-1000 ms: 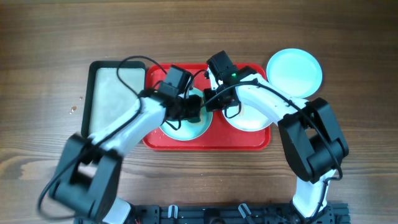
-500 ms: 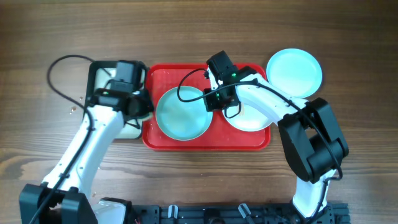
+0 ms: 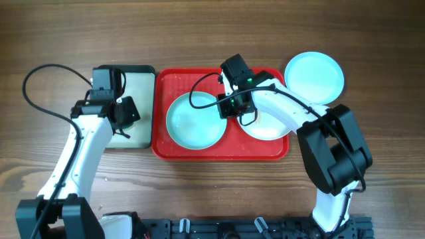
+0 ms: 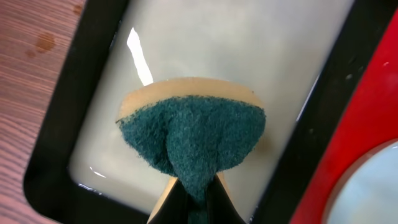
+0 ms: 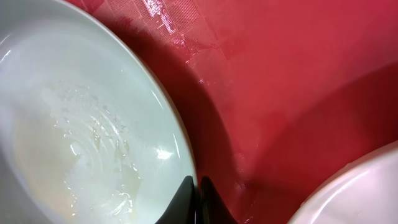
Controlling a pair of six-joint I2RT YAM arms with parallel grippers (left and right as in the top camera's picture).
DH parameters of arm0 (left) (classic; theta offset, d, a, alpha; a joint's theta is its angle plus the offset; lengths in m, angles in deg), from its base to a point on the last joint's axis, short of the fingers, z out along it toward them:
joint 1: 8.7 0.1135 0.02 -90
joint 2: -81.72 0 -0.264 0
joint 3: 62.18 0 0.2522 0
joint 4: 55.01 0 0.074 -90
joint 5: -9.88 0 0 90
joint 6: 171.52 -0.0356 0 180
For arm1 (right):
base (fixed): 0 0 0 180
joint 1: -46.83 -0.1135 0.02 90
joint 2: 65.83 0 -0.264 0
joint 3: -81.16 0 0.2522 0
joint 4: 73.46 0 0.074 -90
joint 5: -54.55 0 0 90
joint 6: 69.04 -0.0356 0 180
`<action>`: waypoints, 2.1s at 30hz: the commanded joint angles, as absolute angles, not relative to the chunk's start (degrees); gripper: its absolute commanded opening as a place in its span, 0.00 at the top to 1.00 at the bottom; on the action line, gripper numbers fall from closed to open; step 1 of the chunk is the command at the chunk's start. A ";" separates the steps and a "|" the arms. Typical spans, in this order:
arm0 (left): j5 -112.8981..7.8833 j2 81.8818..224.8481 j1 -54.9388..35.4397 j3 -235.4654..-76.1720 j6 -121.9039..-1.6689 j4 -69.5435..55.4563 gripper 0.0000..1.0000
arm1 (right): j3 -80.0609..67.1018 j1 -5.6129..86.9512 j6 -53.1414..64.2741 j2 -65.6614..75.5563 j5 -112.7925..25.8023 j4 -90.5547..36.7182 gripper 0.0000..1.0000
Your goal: Clean dirty plates on tray and stack at the side
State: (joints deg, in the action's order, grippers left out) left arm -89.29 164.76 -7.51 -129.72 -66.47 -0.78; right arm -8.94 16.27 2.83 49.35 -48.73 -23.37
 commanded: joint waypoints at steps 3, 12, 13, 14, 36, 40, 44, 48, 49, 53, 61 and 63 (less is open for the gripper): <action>-90.08 165.20 -7.29 -124.34 -69.40 -6.64 0.96 | -9.09 16.13 2.81 48.28 -48.84 -23.87 0.95; -90.06 165.20 -7.29 -120.24 -69.32 -12.54 0.96 | -9.09 16.13 2.79 48.28 -48.84 -23.87 0.94; -90.06 165.20 -7.29 -119.93 -69.29 -12.82 0.96 | -9.09 16.13 2.81 48.28 -48.84 -23.87 0.94; -90.06 165.20 -7.29 -119.78 -69.12 -12.85 0.95 | -9.09 16.13 2.83 48.28 -48.84 -23.87 0.94; -90.06 165.20 -7.29 -119.43 -67.59 -12.85 0.96 | -8.98 16.13 2.81 49.31 -48.84 -24.70 0.81; -90.06 165.20 -7.29 -119.43 -67.59 -13.09 0.96 | -8.98 16.13 2.81 49.31 -48.84 -25.01 0.81; -90.04 165.20 -7.29 -119.43 -67.59 -13.24 0.96 | -8.98 16.13 2.81 49.33 -48.84 -24.98 0.81; -90.04 165.20 -7.29 -119.43 -67.59 -13.24 0.96 | -8.98 16.13 2.81 49.37 -48.84 -24.98 0.81; -90.04 165.20 -7.29 -119.43 -67.59 -13.26 0.96 | -8.98 16.13 2.79 49.37 -48.84 -24.98 0.81; -90.04 165.20 -7.29 -119.43 -67.59 -13.26 0.96 | -8.98 16.13 2.81 49.37 -48.84 -24.98 0.85; -90.01 165.20 -7.29 -119.43 -67.59 -13.24 0.96 | -8.98 16.13 2.79 49.37 -48.84 -25.16 0.77; -90.01 165.20 -7.29 -119.43 -67.57 -13.24 0.96 | -8.98 16.13 2.79 49.37 -48.84 -25.16 0.77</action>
